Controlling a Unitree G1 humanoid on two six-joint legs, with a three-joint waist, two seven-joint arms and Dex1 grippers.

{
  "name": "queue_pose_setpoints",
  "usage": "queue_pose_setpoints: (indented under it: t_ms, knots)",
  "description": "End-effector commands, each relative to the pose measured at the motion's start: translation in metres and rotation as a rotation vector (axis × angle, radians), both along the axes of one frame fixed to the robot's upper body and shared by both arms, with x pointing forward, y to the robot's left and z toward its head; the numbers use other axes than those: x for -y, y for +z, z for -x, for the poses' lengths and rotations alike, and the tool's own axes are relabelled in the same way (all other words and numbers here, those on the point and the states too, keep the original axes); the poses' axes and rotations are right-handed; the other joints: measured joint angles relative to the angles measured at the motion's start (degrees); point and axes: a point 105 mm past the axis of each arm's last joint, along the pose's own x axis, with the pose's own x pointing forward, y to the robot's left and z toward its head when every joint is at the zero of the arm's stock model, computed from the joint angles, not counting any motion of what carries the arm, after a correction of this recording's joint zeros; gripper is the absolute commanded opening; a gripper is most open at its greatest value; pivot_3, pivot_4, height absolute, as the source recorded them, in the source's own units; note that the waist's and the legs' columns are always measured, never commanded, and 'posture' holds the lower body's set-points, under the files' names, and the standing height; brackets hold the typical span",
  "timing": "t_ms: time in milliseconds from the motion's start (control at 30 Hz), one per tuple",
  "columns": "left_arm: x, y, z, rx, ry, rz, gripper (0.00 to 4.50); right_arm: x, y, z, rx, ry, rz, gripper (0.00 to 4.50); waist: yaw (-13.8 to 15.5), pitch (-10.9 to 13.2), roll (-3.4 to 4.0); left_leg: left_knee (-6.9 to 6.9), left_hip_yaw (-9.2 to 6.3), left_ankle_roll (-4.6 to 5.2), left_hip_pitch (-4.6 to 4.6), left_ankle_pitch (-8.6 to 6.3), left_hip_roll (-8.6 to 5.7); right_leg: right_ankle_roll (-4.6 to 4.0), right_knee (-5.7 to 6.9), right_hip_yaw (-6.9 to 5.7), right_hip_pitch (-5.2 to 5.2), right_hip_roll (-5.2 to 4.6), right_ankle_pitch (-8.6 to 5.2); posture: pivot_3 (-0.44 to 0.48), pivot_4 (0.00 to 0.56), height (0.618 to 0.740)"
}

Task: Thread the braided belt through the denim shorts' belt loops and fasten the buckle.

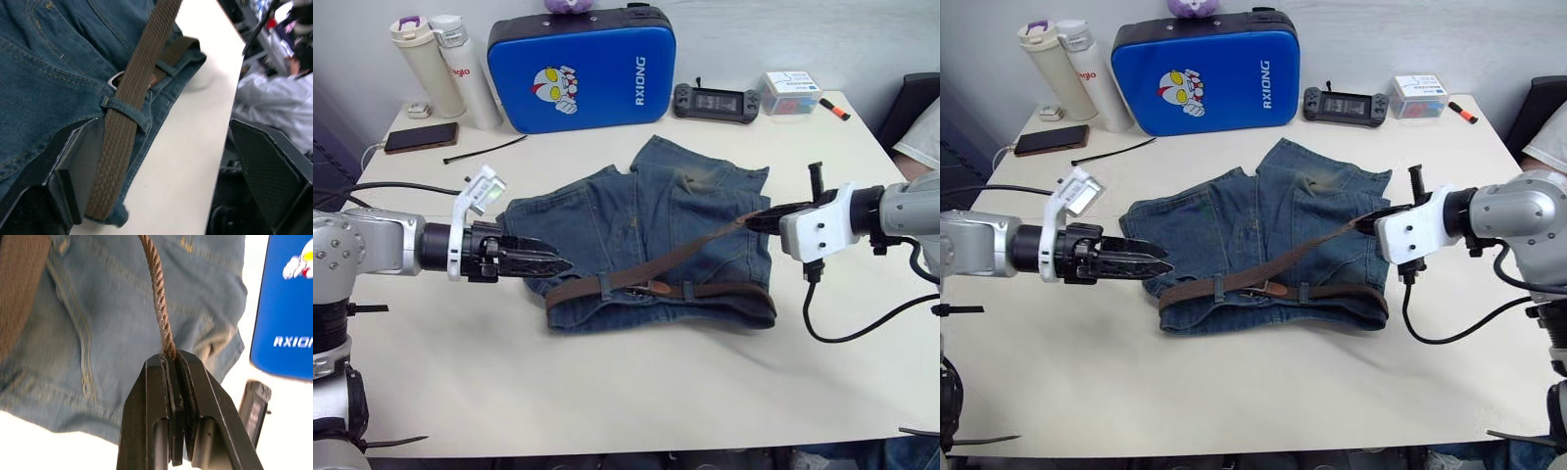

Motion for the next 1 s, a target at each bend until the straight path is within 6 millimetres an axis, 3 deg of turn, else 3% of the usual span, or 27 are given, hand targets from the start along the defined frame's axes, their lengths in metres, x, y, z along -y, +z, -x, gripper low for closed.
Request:
queue_pose_setpoints:
  t_ms: [33, 133, 367, 533, 700, 867, 900, 933, 1000]
  knots:
    - [0.010, 0.004, -0.004, 0.136, -0.043, -0.040, 4.47, -0.004, 0.021, 0.004, 0.051, -0.002, -0.075, 0.00, 0.0, 0.0, 0.00, 0.01, 0.00, 0.00, -0.01, 0.00, 0.00, 0.00, -0.01, 0.00, 0.00, 0.00, 0.00, 0.000, 0.150, 0.677]
    - [0.028, 0.003, -0.013, 0.314, -0.087, -0.074, 4.47, -0.022, 0.023, 0.007, -0.005, 0.007, -0.182, 0.00, 0.1, 0.0, 0.00, 0.01, 0.01, 0.00, -0.01, 0.00, 0.01, 0.00, -0.01, -0.01, 0.00, 0.00, 0.00, 0.000, 0.150, 0.677]
    - [0.095, 0.018, -0.033, 0.703, -0.131, -0.051, 4.47, -0.043, 0.024, 0.010, -0.164, -0.039, -0.333, 0.00, 1.2, 0.0, -0.04, 0.21, -0.01, 0.01, -0.19, 0.00, 0.01, 0.04, -0.11, -0.19, 0.05, -0.01, 0.02, 0.000, 0.150, 0.677]
    - [0.122, 0.027, -0.044, 0.761, -0.089, 0.012, 4.47, -0.055, 0.028, 0.014, -0.195, -0.023, -0.361, 0.00, 1.4, 0.0, -0.04, 0.20, 0.01, 0.01, -0.21, 0.00, 0.03, 0.05, -0.15, -0.28, 0.02, 0.00, 0.03, 0.000, 0.150, 0.677]
    - [0.137, 0.019, -0.051, 0.771, -0.090, -0.010, 4.47, -0.058, 0.029, 0.016, -0.199, -0.019, -0.373, 0.00, 1.4, 0.0, -0.04, 0.19, 0.02, 0.01, -0.19, 0.00, 0.02, 0.06, -0.15, -0.38, 0.02, 0.01, 0.03, 0.000, 0.150, 0.677]
    - [0.146, 0.014, -0.050, 0.770, -0.124, -0.007, 2.30, -0.058, 0.029, 0.018, -0.204, -0.028, -0.378, 0.00, 1.5, 0.0, -0.04, 0.20, 0.01, 0.02, -0.21, 0.00, 0.00, 0.07, -0.14, -0.42, 0.01, 0.00, 0.04, 0.000, 0.150, 0.677]
    - [0.148, 0.020, -0.049, 0.748, -0.111, 0.050, 2.21, -0.057, 0.028, 0.019, -0.214, -0.033, -0.384, 0.00, 1.5, 0.0, -0.04, 0.20, 0.01, 0.02, -0.20, 0.00, 0.00, 0.07, -0.14, -0.42, 0.01, 0.00, 0.04, 0.000, 0.150, 0.677]
    - [0.149, 0.023, -0.049, 0.737, -0.105, 0.082, 1.69, -0.057, 0.027, 0.019, -0.223, -0.038, -0.390, 0.00, 1.5, 0.0, -0.04, 0.20, 0.01, 0.02, -0.20, 0.00, 0.00, 0.07, -0.13, -0.43, 0.01, 0.00, 0.04, 0.000, 0.150, 0.677]
    - [0.149, 0.020, -0.049, 0.748, -0.123, 0.061, 1.23, -0.058, 0.027, 0.020, -0.240, -0.045, -0.410, 0.00, 1.5, 0.0, -0.05, 0.20, 0.01, 0.01, -0.19, 0.00, 0.01, 0.07, -0.12, -0.46, 0.01, 0.01, 0.04, 0.000, 0.150, 0.677]
